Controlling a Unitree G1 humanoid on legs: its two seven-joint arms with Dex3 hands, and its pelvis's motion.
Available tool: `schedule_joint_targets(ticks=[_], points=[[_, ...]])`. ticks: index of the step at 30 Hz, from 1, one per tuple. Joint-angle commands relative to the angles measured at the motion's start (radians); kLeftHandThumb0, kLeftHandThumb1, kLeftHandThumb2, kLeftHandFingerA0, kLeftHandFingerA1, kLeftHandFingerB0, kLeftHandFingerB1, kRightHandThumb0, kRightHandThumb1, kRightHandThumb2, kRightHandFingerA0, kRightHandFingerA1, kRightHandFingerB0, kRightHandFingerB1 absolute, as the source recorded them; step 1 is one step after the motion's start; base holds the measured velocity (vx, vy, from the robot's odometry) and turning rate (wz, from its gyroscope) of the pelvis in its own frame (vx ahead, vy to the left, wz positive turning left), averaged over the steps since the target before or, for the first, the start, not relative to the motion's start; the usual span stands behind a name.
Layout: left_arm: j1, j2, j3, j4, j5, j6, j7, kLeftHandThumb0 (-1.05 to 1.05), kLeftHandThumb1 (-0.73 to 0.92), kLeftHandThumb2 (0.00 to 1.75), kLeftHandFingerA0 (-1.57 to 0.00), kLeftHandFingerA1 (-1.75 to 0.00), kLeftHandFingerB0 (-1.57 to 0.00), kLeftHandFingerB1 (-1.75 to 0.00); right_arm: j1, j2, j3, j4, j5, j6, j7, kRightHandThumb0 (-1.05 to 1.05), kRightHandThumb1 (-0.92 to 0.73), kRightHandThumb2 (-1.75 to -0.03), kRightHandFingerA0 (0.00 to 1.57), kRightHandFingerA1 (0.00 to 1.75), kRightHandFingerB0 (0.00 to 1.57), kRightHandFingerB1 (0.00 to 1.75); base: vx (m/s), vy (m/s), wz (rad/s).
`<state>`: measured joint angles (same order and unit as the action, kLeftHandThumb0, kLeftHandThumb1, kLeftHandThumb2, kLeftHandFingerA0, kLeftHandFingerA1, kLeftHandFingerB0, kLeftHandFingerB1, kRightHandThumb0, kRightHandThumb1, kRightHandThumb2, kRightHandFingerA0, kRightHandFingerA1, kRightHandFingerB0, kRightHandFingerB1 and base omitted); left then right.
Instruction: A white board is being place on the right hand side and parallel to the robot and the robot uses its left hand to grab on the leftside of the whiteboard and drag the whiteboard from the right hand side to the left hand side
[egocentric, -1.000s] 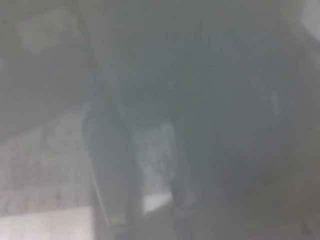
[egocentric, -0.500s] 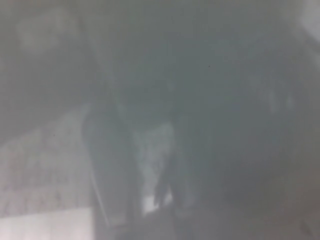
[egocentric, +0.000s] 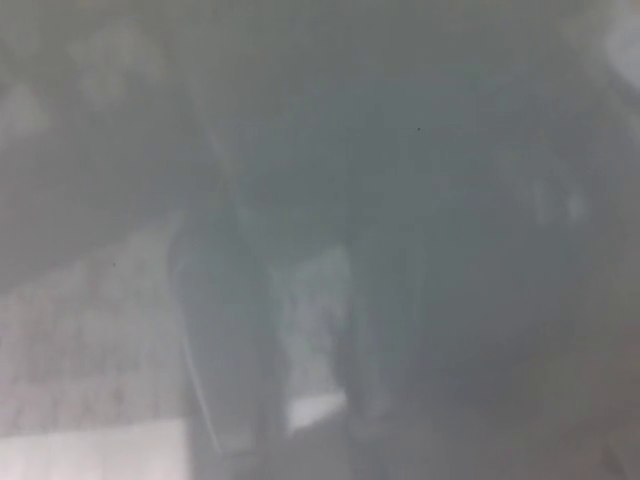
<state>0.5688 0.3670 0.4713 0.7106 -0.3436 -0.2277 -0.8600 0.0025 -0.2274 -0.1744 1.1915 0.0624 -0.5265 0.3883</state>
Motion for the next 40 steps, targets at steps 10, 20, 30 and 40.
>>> schedule_joint_targets(ticks=[10,20,30,40], points=[[-0.061,0.025,-0.166,0.167,0.181,-0.169,0.204,-0.81,0.69,1.01,-0.08,-0.26,0.0,-0.11,0.066,-0.001,0.0,0.002,-0.005,-0.044,-0.015,-0.72,-0.73,-0.75,0.45,1.08,0.38,0.81,0.0,0.0,0.0],[-0.088,0.049,-0.188,0.317,0.18,-0.223,0.197,-0.83,0.68,1.01,-0.18,-0.43,0.0,-0.11,0.136,0.005,-0.001,-0.003,0.004,-0.017,0.008,-0.75,-0.74,-0.72,0.34,0.95,0.24,0.71,0.0,0.0,0.0],[-0.156,0.04,-0.187,0.375,0.171,-0.206,0.2,-0.87,0.71,1.0,-0.17,-0.43,0.0,-0.07,0.151,0.0,-0.011,-0.037,0.013,-0.037,-0.005,-0.8,-0.72,-0.67,0.33,1.1,0.26,0.8,0.0,0.0,0.0],[-0.137,0.047,-0.199,0.369,0.184,-0.236,0.224,-0.86,0.74,1.01,-0.23,-0.46,0.0,-0.06,0.251,0.003,0.01,-0.105,-0.017,-0.074,-0.04,-0.78,-0.73,-0.68,0.34,1.08,0.25,0.79,0.0,0.0,0.0]])
